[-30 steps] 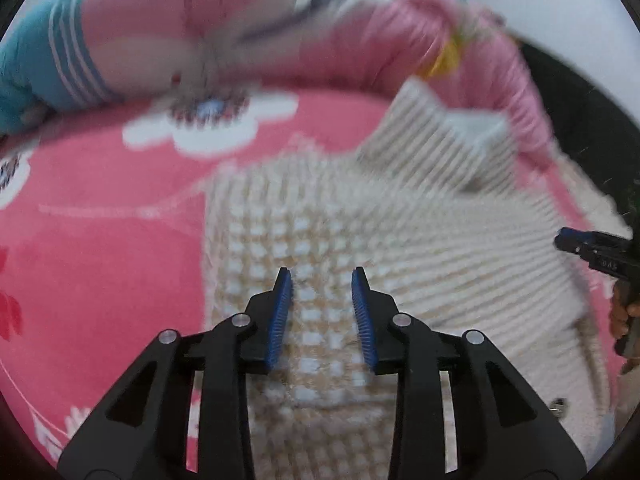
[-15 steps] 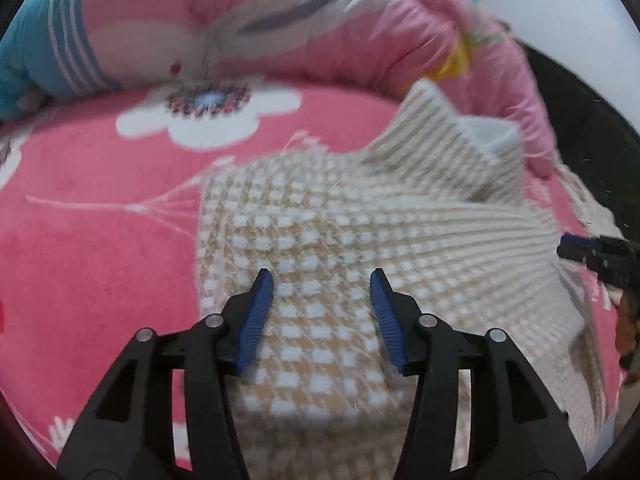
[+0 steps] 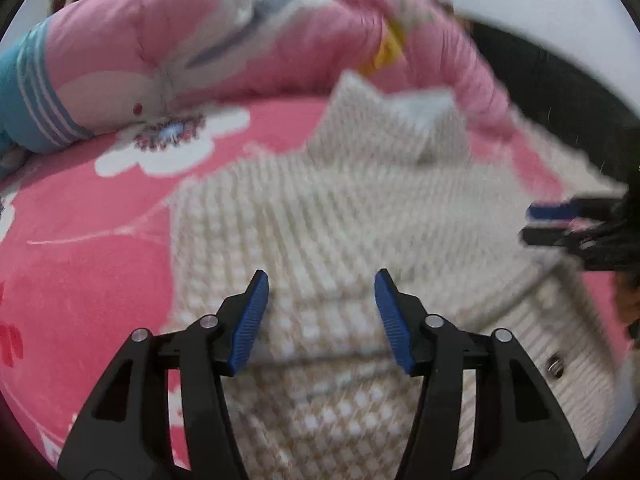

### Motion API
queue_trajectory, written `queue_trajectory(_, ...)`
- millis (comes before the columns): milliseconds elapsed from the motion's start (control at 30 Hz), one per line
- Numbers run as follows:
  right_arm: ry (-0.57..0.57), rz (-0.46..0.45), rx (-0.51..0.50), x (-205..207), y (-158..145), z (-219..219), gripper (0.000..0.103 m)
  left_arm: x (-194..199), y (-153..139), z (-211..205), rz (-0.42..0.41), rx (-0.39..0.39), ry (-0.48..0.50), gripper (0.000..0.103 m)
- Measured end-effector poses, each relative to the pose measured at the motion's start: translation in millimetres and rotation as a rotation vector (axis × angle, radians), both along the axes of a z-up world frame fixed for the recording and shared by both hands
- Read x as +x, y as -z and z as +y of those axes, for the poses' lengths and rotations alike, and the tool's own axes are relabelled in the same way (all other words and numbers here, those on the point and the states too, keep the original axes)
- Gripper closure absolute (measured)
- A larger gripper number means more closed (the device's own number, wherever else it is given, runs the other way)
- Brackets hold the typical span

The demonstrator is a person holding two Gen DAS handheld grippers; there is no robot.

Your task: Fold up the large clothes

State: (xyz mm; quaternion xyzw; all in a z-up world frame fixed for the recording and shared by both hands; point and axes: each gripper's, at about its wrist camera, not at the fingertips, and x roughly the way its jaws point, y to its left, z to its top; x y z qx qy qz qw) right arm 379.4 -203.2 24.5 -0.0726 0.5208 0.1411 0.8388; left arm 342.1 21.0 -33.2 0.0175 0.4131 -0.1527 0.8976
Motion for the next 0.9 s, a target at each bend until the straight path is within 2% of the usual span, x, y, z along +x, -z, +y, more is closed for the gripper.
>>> queue_trajectory(33, 0.003, 0.025, -0.023, 0, 13, 2, 0.052, 3, 10, -5, 0.013, 0.045, -0.013, 0.048)
queue_trajectory(100, 0.001, 0.033, -0.073, 1, 38, 6, 0.048, 5, 16, -9, -0.002, 0.065, -0.032, 0.047)
queue_trajectory(233, 0.092, 0.04, -0.023, -2, 17, -1, 0.047, -5, -2, -5, -0.005, 0.03, -0.069, 0.049)
queue_trajectory(333, 0.076, -0.028, 0.012, -39, -9, -7, 0.044, -29, -17, -6, -0.032, 0.025, -0.034, 0.048)
queue_trajectory(433, 0.087, -0.059, 0.053, -85, -22, -9, 0.029, -62, -29, -10, -0.033, 0.025, -0.015, 0.046)
queue_trajectory(500, 0.095, -0.07, 0.069, -114, -27, -13, 0.025, -89, -32, -13, -0.021, 0.014, 0.002, 0.039)
queue_trajectory(533, 0.101, -0.071, 0.076, -132, -28, -11, 0.022, -106, -33, -15, -0.018, 0.007, 0.009, 0.035)
queue_trajectory(700, 0.152, -0.084, 0.064, -208, -23, -11, 0.017, -169, -26, -23, 0.002, 0.003, 0.009, 0.021)
queue_trajectory(900, 0.223, -0.078, 0.075, -257, -7, -19, 0.016, -215, -5, -24, 0.051, 0.039, -0.052, 0.019)
